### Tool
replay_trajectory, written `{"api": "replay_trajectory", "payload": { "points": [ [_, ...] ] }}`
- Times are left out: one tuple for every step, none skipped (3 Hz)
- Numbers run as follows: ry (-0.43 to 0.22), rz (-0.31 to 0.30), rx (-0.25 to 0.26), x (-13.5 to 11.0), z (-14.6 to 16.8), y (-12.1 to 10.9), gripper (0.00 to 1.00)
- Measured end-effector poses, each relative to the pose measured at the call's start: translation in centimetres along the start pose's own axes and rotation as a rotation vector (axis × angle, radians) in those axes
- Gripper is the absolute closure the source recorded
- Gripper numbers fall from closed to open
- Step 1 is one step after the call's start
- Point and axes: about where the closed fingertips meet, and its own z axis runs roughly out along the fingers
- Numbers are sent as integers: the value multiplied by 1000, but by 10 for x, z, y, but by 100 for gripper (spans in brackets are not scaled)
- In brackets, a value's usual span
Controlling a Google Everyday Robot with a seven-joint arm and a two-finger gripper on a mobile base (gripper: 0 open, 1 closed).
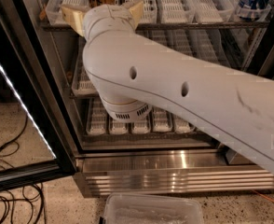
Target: Pick orange can from top shelf of fridge
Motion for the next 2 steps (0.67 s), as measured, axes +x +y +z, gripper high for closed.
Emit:
{"api": "replay_trajectory", "payload": {
  "points": [
    [3,-42,20,-2,8,-2,9],
    [-5,-66,59,-2,12,-6,14]
  ]
}}
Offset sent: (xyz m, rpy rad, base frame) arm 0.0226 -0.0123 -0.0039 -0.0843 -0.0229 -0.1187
